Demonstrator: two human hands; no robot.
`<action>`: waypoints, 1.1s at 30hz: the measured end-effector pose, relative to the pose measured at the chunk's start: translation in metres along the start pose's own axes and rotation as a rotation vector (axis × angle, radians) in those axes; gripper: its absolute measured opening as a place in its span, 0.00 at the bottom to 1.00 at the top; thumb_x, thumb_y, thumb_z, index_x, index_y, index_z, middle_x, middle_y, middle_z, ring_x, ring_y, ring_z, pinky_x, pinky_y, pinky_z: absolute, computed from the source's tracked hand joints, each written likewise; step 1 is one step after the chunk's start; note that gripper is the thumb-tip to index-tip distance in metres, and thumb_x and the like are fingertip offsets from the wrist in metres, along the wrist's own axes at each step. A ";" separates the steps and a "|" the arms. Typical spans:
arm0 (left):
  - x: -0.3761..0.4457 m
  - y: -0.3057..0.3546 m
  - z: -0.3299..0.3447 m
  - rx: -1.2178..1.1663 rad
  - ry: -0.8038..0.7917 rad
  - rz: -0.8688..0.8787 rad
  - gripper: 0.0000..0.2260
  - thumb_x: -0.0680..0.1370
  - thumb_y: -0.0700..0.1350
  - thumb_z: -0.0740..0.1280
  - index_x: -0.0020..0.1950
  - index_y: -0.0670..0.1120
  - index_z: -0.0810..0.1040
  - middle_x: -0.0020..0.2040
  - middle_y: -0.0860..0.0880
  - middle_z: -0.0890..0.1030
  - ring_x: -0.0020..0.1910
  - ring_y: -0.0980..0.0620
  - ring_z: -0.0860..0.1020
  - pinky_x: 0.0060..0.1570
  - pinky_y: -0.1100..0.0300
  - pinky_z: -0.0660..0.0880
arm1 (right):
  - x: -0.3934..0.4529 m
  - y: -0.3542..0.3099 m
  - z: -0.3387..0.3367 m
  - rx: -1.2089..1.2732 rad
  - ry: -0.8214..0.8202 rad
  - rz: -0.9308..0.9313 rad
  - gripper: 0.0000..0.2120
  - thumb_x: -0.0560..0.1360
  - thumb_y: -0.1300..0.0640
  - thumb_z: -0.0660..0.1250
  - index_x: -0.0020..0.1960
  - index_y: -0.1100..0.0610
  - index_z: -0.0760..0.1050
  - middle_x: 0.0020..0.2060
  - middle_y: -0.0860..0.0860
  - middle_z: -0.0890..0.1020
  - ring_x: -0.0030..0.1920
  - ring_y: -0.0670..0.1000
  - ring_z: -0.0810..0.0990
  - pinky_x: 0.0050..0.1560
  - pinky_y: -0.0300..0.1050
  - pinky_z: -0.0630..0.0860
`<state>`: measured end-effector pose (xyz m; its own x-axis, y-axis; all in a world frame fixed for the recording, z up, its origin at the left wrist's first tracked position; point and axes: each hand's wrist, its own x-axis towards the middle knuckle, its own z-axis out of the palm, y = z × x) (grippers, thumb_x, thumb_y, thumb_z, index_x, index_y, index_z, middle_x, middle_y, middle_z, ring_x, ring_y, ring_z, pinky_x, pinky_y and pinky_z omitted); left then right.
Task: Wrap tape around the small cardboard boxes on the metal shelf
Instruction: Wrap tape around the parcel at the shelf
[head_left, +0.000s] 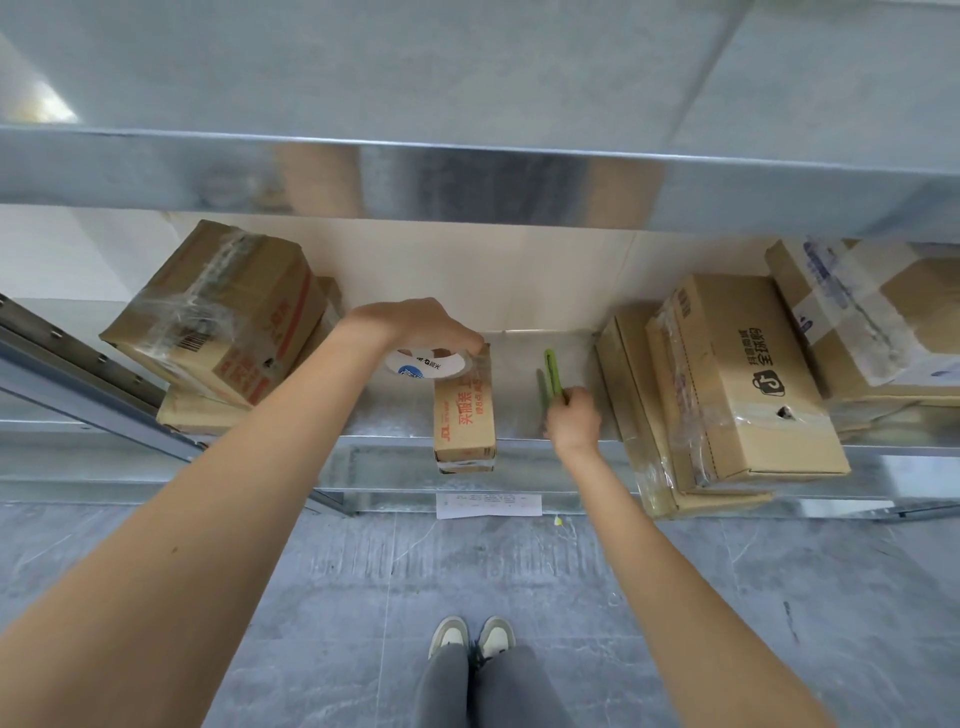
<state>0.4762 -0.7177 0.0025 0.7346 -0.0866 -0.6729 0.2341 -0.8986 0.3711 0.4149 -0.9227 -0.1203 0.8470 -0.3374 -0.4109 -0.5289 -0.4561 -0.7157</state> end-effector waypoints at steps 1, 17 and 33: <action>0.000 -0.001 0.000 -0.004 -0.001 0.000 0.23 0.55 0.65 0.65 0.38 0.48 0.79 0.31 0.48 0.81 0.28 0.47 0.77 0.38 0.59 0.69 | -0.013 -0.003 -0.006 0.218 -0.049 0.047 0.10 0.81 0.66 0.54 0.55 0.65 0.72 0.43 0.61 0.78 0.38 0.57 0.78 0.40 0.50 0.77; -0.004 -0.002 -0.001 -0.002 -0.023 -0.025 0.19 0.56 0.65 0.67 0.36 0.51 0.78 0.32 0.49 0.81 0.25 0.50 0.77 0.32 0.62 0.70 | -0.177 -0.011 -0.058 0.937 -0.427 -0.111 0.15 0.75 0.57 0.62 0.59 0.63 0.77 0.35 0.51 0.76 0.29 0.45 0.67 0.30 0.35 0.64; -0.013 0.006 -0.010 -0.055 -0.099 -0.106 0.23 0.66 0.63 0.71 0.53 0.49 0.80 0.43 0.48 0.80 0.38 0.48 0.78 0.41 0.57 0.76 | -0.164 -0.024 -0.052 0.844 -0.261 -0.110 0.09 0.81 0.58 0.60 0.52 0.62 0.77 0.34 0.53 0.79 0.26 0.47 0.71 0.27 0.37 0.68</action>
<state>0.4739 -0.7177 0.0199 0.6380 -0.0371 -0.7692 0.3431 -0.8805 0.3271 0.2856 -0.8990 -0.0066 0.9304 -0.0822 -0.3572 -0.3151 0.3187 -0.8939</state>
